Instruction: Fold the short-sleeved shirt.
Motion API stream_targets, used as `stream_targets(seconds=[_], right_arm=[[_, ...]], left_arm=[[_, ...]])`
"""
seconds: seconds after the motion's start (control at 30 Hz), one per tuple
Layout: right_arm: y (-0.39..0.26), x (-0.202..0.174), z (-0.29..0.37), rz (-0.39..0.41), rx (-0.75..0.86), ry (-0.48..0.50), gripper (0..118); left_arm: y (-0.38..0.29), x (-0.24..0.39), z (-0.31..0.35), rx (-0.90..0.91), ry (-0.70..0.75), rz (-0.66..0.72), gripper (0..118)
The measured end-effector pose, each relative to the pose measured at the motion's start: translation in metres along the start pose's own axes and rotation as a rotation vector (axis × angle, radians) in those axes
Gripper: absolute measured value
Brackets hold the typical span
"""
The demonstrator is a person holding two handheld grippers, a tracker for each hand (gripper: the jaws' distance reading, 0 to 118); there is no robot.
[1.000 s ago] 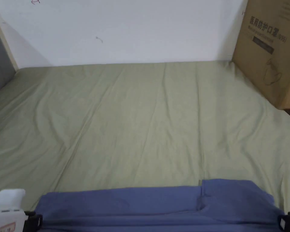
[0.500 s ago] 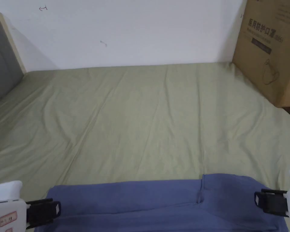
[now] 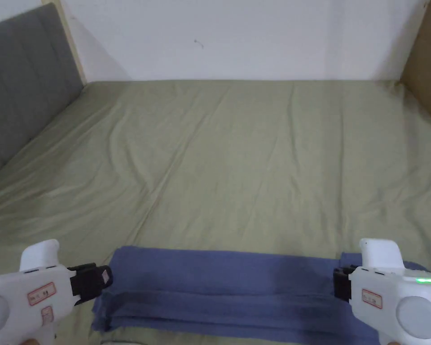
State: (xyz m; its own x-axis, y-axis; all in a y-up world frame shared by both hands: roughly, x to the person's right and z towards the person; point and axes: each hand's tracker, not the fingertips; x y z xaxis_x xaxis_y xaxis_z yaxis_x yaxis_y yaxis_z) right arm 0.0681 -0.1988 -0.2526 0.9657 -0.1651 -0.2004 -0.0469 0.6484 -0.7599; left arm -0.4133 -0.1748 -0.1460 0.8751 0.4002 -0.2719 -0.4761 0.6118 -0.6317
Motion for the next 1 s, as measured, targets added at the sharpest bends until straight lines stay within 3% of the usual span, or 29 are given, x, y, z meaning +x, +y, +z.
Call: stream_targets(seconds=[0.07, 0.1, 0.13, 0.23, 0.4, 0.5, 0.63, 0.73, 0.77, 0.8, 0.83, 0.93, 1.0], right_arm=[[0.000, -0.009, -0.004, 0.020, -0.009, 0.021, 0], [-0.001, -0.014, -0.006, 0.035, -0.016, 0.033, 0], [-0.001, -0.019, -0.010, 0.054, -0.034, 0.038, 0], [-0.001, -0.030, -0.017, 0.108, -0.062, 0.025, 0], [0.000, -0.036, -0.030, 0.104, -0.097, 0.046, 0], [0.002, -0.038, -0.035, 0.108, -0.120, 0.042, 0], [0.002, -0.034, -0.042, 0.099, -0.145, 0.033, 0], [0.001, -0.033, -0.043, 0.082, -0.157, 0.037, 0], [0.001, -0.032, -0.042, 0.079, -0.159, 0.035, 0], [0.000, -0.030, -0.042, 0.077, -0.160, 0.034, 0], [-0.001, -0.029, -0.042, 0.075, -0.164, 0.032, 0], [-0.002, -0.026, -0.040, 0.067, -0.172, 0.024, 0], [-0.002, -0.023, -0.038, 0.063, -0.175, 0.023, 0]], left_arm=[[0.000, -0.020, -0.008, -0.057, -0.022, 0.073, 88], [-0.002, -0.028, -0.013, -0.074, -0.030, 0.114, 108], [-0.005, -0.036, -0.018, -0.071, -0.055, 0.146, 117], [-0.013, -0.057, -0.037, -0.092, -0.077, 0.256, 116], [-0.033, -0.076, -0.074, -0.204, -0.186, 0.403, 117], [-0.031, -0.073, -0.075, -0.167, -0.198, 0.390, 117], [-0.031, -0.076, -0.091, -0.192, -0.346, 0.501, 117], [-0.032, -0.060, -0.094, -0.212, -0.326, 0.479, 116], [-0.031, -0.060, -0.094, -0.212, -0.335, 0.477, 113], [-0.029, -0.060, -0.093, -0.216, -0.347, 0.480, 102], [-0.030, -0.059, -0.090, -0.217, -0.347, 0.480, 59], [-0.029, -0.063, -0.090, -0.234, -0.268, 0.459, 5], [-0.020, -0.080, -0.094, -0.271, -0.306, 0.455, 6]])
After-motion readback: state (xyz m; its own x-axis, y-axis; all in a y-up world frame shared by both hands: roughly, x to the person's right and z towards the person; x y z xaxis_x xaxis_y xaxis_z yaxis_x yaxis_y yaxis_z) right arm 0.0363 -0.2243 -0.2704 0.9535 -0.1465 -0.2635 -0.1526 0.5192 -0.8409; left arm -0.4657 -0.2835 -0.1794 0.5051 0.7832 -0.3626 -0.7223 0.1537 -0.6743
